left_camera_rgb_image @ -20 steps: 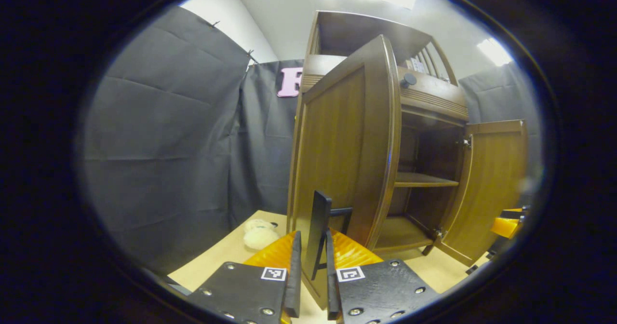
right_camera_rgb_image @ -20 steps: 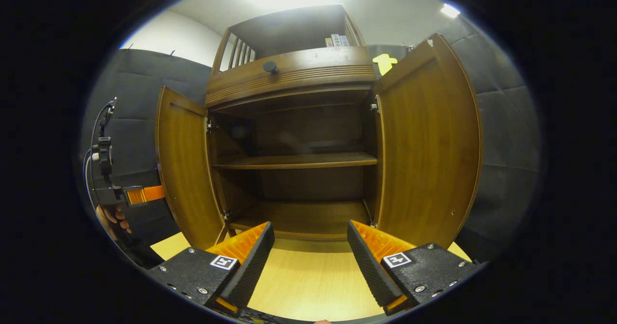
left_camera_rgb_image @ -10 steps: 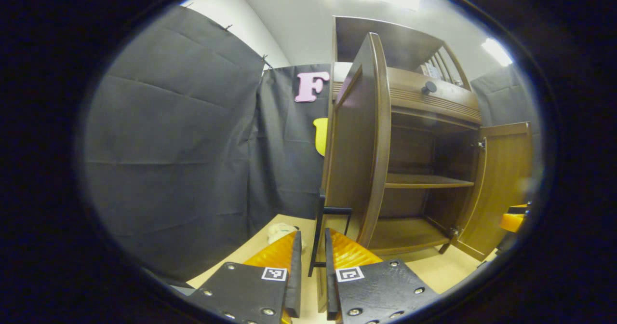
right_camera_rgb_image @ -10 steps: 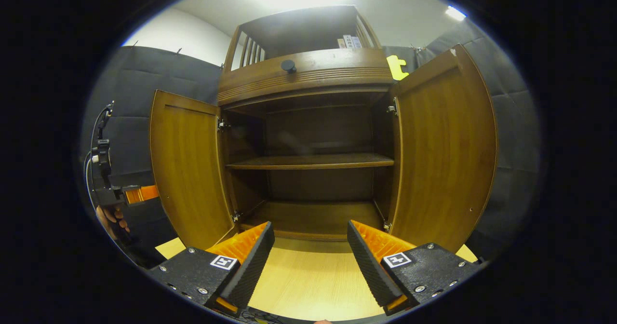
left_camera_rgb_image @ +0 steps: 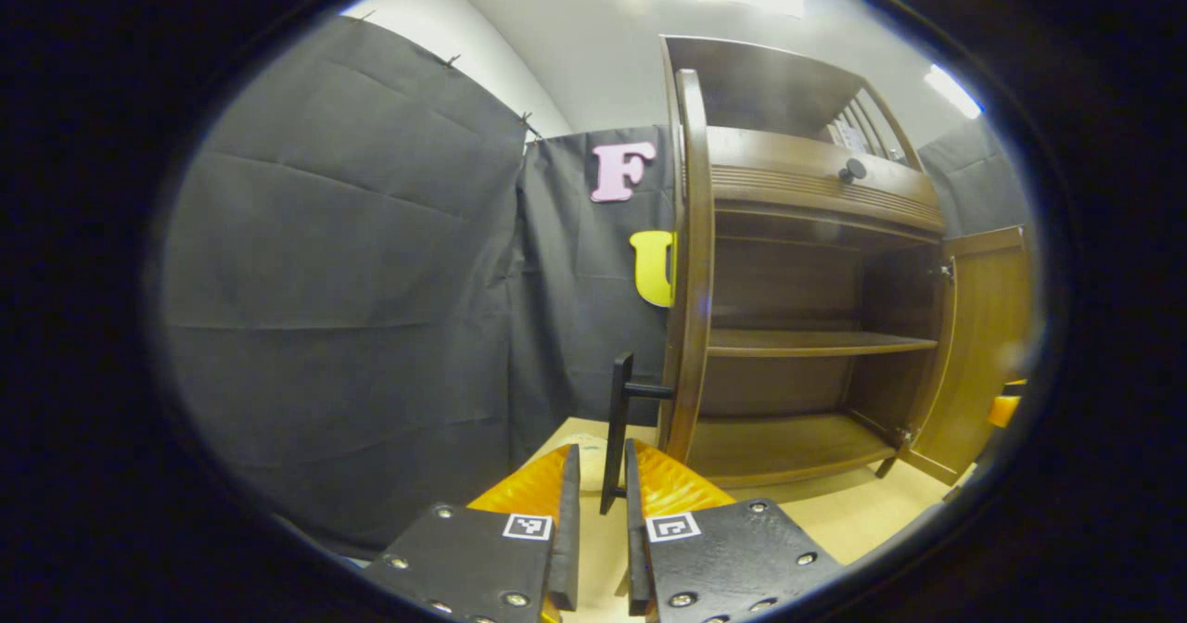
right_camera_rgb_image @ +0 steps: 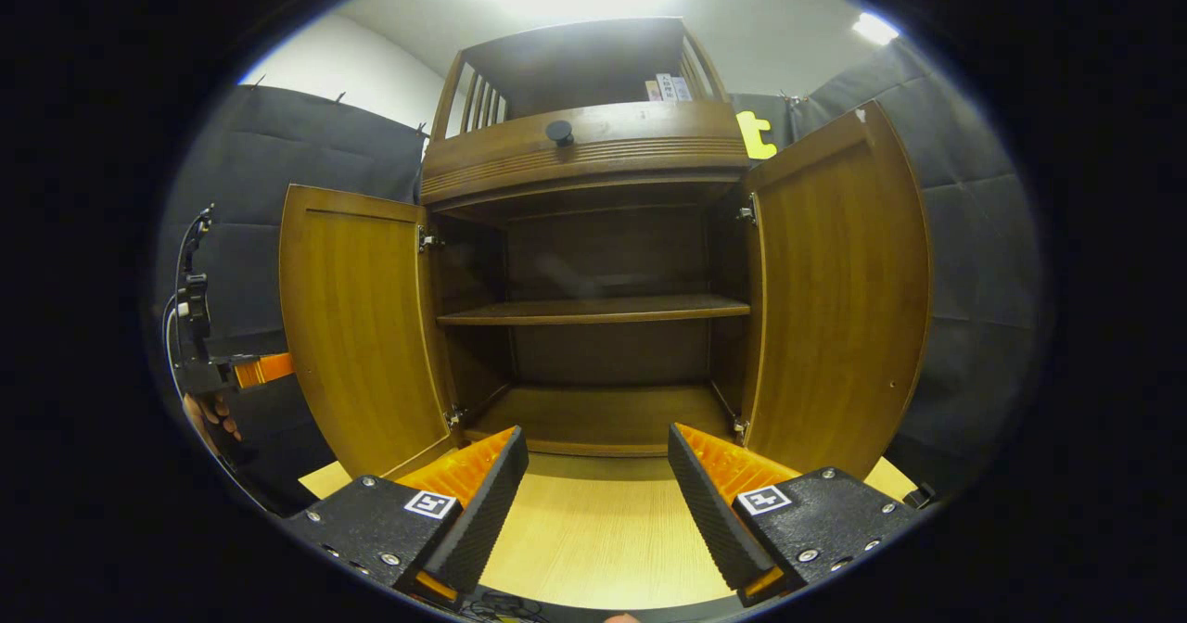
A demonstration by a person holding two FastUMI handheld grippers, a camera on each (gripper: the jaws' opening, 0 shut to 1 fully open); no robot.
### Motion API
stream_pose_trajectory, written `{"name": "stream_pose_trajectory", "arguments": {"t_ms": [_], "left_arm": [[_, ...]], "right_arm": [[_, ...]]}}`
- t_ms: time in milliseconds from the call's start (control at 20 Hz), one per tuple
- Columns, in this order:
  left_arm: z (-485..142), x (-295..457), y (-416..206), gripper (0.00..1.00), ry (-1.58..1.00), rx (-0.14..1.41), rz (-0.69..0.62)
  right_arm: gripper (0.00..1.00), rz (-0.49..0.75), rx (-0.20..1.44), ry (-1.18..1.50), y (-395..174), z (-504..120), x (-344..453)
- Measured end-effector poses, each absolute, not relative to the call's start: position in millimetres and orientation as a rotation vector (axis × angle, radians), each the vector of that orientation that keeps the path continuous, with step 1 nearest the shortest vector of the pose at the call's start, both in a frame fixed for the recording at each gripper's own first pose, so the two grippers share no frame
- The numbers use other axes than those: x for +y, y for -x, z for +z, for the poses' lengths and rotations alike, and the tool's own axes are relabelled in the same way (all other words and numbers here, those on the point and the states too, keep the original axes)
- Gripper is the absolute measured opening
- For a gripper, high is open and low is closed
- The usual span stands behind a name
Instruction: Open the right door of the double-door shoe cabinet with the right hand, and open the left door with the left hand.
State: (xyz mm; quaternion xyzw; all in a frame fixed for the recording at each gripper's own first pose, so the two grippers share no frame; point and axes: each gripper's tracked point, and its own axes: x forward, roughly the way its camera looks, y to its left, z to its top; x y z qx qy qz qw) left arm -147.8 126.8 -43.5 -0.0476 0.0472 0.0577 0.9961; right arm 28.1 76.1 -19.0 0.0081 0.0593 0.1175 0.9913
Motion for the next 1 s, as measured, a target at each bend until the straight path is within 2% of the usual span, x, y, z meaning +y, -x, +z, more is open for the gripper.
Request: {"name": "stream_pose_trajectory", "arguments": {"t_ms": [100, 150, 200, 350, 400, 450, 550, 700, 950, 1000], "left_arm": [[-44.4, 123.3, 151.4, 0.17, 0.122, 0.088, 0.116], [-40.4, 130.8, 153.2, 0.27, 0.124, 0.081, 0.119], [-37.0, 131.9, 156.4, 0.17, 0.115, 0.076, 0.124], [-32.3, 123.3, 161.0, 0.17, 0.110, 0.050, 0.107], [-29.2, 120.8, 164.4, 0.17, 0.105, 0.044, 0.105], [-27.8, 116.7, 169.0, 0.27, 0.099, 0.040, 0.100], [-22.8, 106.6, 176.1, 0.27, 0.099, 0.029, 0.075], [-19.3, 93.3, 186.4, 0.27, 0.084, 0.026, 0.053], [-16.2, 85.0, 195.5, 0.26, 0.051, 0.013, 0.048], [-16.5, 83.7, 194.6, 0.26, 0.046, 0.016, 0.039]], "right_arm": [[0.94, 0.230, 0.103, -0.017, -24.4, -12.5, 68.7], [0.94, 0.226, 0.093, -0.015, -21.5, -8.8, 63.6], [0.97, 0.219, 0.083, -0.013, -17.8, -4.5, 57.5], [0.91, 0.205, 0.057, -0.011, -7.9, 5.4, 38.1], [0.94, 0.200, 0.059, -0.018, -3.8, 7.1, 32.6], [0.92, 0.197, 0.058, -0.027, 1.5, 7.7, 25.7], [0.94, 0.179, 0.034, -0.026, 12.1, 14.7, 12.4], [0.92, 0.163, 0.019, -0.026, 28.6, 15.6, -4.0], [0.94, 0.151, 0.017, -0.030, 51.9, 15.8, -18.4], [0.92, 0.150, 0.016, -0.033, 55.7, 15.7, -21.5]]}}
